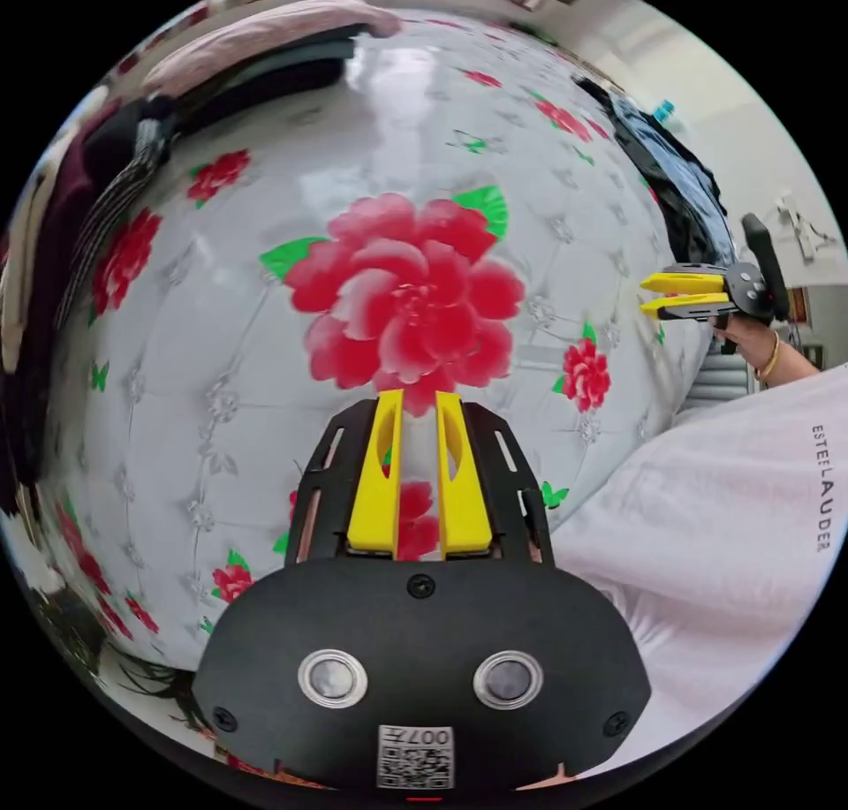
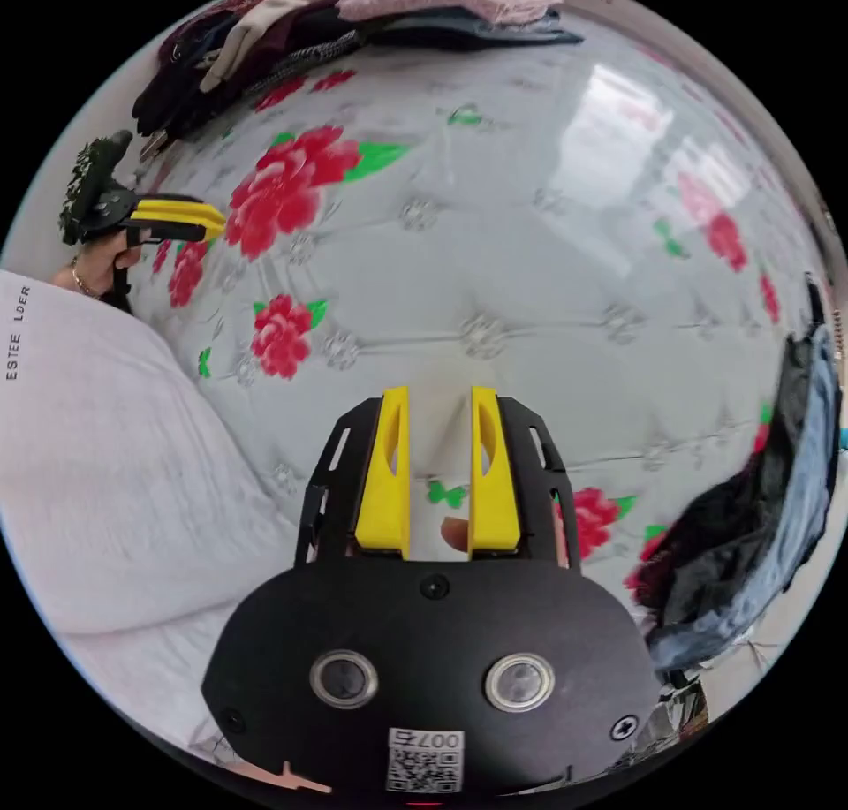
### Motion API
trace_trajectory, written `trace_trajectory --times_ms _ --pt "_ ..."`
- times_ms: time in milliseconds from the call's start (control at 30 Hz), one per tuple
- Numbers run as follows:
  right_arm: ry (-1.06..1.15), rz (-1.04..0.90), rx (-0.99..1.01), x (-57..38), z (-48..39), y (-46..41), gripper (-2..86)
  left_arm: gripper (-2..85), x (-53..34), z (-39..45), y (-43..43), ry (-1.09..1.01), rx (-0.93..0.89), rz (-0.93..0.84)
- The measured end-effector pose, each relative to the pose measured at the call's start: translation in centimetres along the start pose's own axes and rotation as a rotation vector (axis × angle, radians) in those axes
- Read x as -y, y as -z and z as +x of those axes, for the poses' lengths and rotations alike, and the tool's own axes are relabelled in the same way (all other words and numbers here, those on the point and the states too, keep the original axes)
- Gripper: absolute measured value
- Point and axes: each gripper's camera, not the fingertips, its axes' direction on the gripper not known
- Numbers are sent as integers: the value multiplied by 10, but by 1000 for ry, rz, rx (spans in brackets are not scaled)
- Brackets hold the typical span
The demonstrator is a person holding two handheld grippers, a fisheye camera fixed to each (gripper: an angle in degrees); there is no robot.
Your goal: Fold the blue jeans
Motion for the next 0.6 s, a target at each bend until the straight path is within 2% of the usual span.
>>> trace_trajectory --times_ms 33,100,200,233,300,367,433,533,600 --pt "-39 122 -48 -1 -8 2 94 59 11 16 -5 -44 48 -20" --pt "-83 160 -81 2 -14 -5 97 59 27 34 -13 -89 119 -39" --pt "-165 213 39 4 -2 -3 100 61 46 50 -26 -87 176 -102" --pt "-266 230 21 0 15 2 101 60 48 53 -29 -86 184 -117" --pt "-439 340 -87 -22 52 21 102 59 46 53 -30 -79 178 -106" --pt "-727 476 -263 -73 114 54 102 58 42 55 -32 -105 181 -88" --pt "-911 523 -413 -114 156 75 102 58 42 55 -33 -98 174 -88" --pt "-1022 481 -547 -158 208 88 101 58 45 56 -36 -106 179 -118" --pt "-1025 381 -540 -168 233 77 97 58 45 57 -37 -131 185 -130"
